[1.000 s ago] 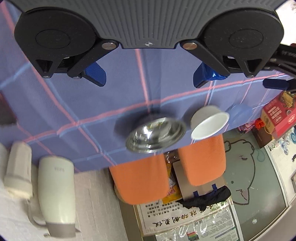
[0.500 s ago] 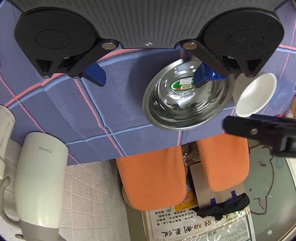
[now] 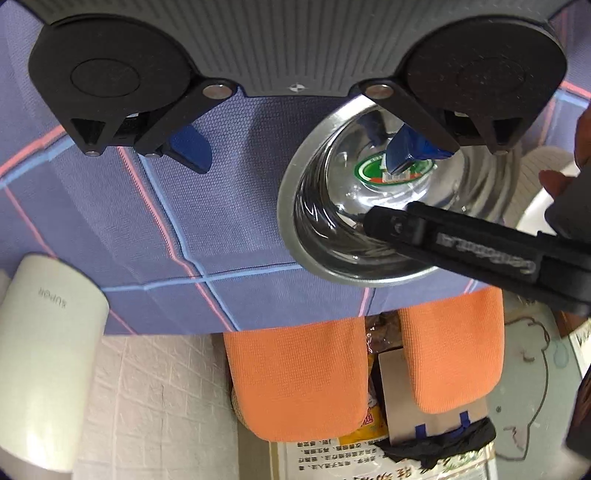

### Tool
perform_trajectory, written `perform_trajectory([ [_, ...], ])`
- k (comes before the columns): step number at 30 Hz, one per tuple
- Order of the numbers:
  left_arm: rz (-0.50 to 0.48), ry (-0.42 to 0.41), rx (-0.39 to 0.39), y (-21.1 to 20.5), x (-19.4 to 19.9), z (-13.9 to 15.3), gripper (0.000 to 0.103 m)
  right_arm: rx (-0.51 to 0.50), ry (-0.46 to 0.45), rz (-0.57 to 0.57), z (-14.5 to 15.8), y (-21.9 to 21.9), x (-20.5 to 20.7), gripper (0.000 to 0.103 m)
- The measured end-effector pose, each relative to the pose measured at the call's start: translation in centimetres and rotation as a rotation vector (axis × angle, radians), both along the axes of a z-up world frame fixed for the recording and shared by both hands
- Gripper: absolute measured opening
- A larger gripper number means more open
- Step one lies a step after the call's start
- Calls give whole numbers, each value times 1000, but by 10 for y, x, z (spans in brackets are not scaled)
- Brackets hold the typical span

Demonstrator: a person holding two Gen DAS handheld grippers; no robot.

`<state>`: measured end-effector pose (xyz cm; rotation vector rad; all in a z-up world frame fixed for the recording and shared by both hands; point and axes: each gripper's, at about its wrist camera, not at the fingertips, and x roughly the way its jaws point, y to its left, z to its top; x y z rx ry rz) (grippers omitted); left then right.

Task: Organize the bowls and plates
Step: 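Grasp the steel bowl rim with the left gripper, then carry the steel bowl with the left gripper onto the plate stack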

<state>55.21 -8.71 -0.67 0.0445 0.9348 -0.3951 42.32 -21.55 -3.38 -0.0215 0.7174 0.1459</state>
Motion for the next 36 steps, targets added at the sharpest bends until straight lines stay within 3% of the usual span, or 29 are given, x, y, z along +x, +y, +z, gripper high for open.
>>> perform_trajectory([
  [3, -31, -16, 46, -7, -3, -4, 68, -26, -15, 11, -2, 2, -2, 89],
  [5, -43, -13, 58, -10, -5, -5, 48, -19, -14, 2, -2, 1, -2, 89],
  [14, -54, 9, 48, -13, -15, 0, 48, 98, 37, 130, 9, 15, -16, 88],
  [25, -58, -7, 51, -8, -58, 24, 48, 145, 27, 121, 32, 23, -47, 89],
  [36, -50, 72, 47, 13, -158, 20, 48, 208, 87, 142, 31, 31, -126, 90],
])
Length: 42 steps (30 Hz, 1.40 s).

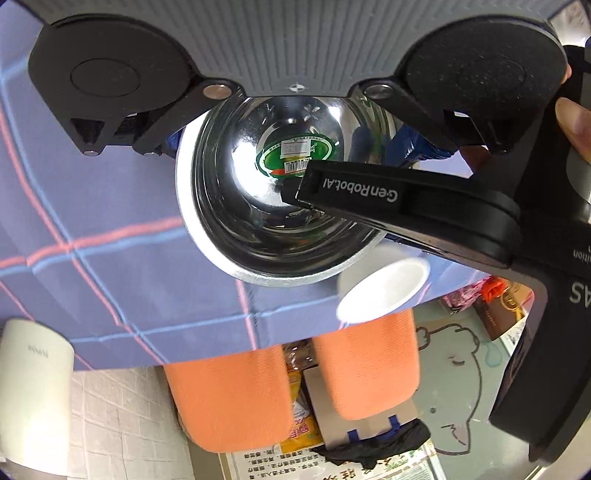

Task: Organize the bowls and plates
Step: 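Carry the steel bowl with the left gripper onto the plate stack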

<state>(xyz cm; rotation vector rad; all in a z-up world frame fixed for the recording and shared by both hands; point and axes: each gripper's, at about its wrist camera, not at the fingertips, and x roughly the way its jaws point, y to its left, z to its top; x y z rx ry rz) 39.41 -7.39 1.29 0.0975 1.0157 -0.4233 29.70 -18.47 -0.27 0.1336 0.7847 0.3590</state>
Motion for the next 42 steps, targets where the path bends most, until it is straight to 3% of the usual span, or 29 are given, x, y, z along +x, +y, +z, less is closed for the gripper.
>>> perform_trajectory([
  [9, 4, 15, 2, 19, -77, -6, 51, 18, 15, 35, -6, 15, -67, 90],
  [19, 21, 40, -31, 26, -90, -21, 53, 13, 46, 33, -21, 18, -79, 90],
  [22, 24, 30, -38, 26, -90, -23, 58, 7, 50, 44, -24, 19, -82, 90],
  [26, 52, 21, -57, 27, -89, -24, 88, 7, 58, 51, -26, 18, -84, 89],
  [28, 75, -5, -65, 32, -91, -21, 96, 3, 52, 49, -24, 16, -86, 89],
  [36, 122, -150, -70, 51, -108, 12, 98, 17, -24, -5, -9, -3, -97, 89],
  [42, 135, -180, -78, 58, -113, 22, 98, 20, -23, -14, -5, -6, -95, 88],
])
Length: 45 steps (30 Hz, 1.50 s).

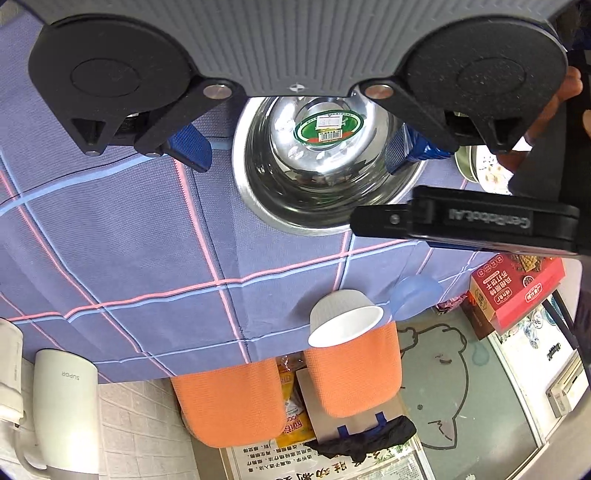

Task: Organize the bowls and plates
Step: 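Carry the steel bowl with the left gripper onto the plate stack, then open the left gripper and move it to the white bowl, then grasp the white bowl rim with the left gripper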

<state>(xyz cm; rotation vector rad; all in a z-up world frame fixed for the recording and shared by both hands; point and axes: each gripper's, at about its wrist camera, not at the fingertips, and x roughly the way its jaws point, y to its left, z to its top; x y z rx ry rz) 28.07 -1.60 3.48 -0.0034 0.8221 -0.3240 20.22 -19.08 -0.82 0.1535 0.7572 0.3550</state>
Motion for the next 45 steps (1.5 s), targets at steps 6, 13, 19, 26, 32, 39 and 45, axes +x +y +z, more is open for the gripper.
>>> perform_trajectory([
  [6, 0, -1, 5, 6, 2, 0, 98, -1, -2, 4, 5, 0, 10, 88],
  [13, 21, 3, -2, 28, 24, 1, 98, -78, -15, 64, 14, 10, 40, 88],
  [19, 62, -72, -36, 68, 71, 29, 98, -154, -78, 141, 30, 20, 84, 88],
  [26, 37, -48, -105, 89, 154, 40, 98, -208, -62, 208, 28, 42, 158, 88],
  [32, 17, 36, -125, 76, 208, 10, 98, -238, -20, 247, 11, 60, 198, 88],
  [39, 46, 79, -104, 75, 241, -23, 98, -276, 9, 314, -8, 78, 216, 88],
  [45, 45, 86, -82, 74, 244, -34, 98, -324, -33, 365, -16, 94, 218, 88],
])
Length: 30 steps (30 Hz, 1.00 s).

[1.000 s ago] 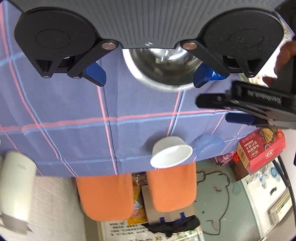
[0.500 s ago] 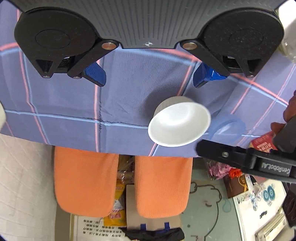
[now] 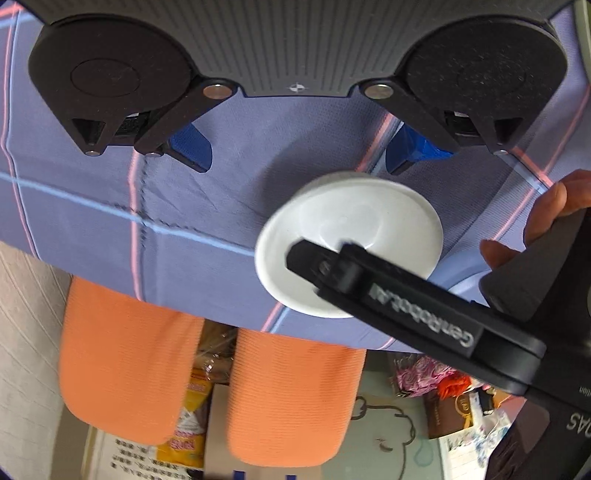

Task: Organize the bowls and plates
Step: 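Grasp the white bowl rim with the left gripper, then lift the white bowl and lower it into the steel bowl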

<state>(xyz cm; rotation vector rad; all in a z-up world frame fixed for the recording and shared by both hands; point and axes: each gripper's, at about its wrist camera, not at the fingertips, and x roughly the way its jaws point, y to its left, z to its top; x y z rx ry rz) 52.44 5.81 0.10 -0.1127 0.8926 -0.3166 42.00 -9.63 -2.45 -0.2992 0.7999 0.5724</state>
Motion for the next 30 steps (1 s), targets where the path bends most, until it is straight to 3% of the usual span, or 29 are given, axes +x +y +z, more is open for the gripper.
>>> perform_trajectory([
  [6, -2, 2, -15, 0, 0, -5, 96, -34, -48, 53, -9, 13, -2, 86],
  [10, -14, 25, -15, 0, 0, -10, 68, -3, -75, 69, -10, 16, -2, 85],
  [13, -19, 30, -25, 4, -4, -9, 63, 1, -110, 70, -4, 20, -2, 84],
  [23, -56, -46, -27, -5, -41, 22, 63, 73, -200, 64, 34, 11, -33, 84],
  [30, -97, -89, -7, -23, -104, 44, 64, 101, -206, 62, 51, -11, -72, 84],
])
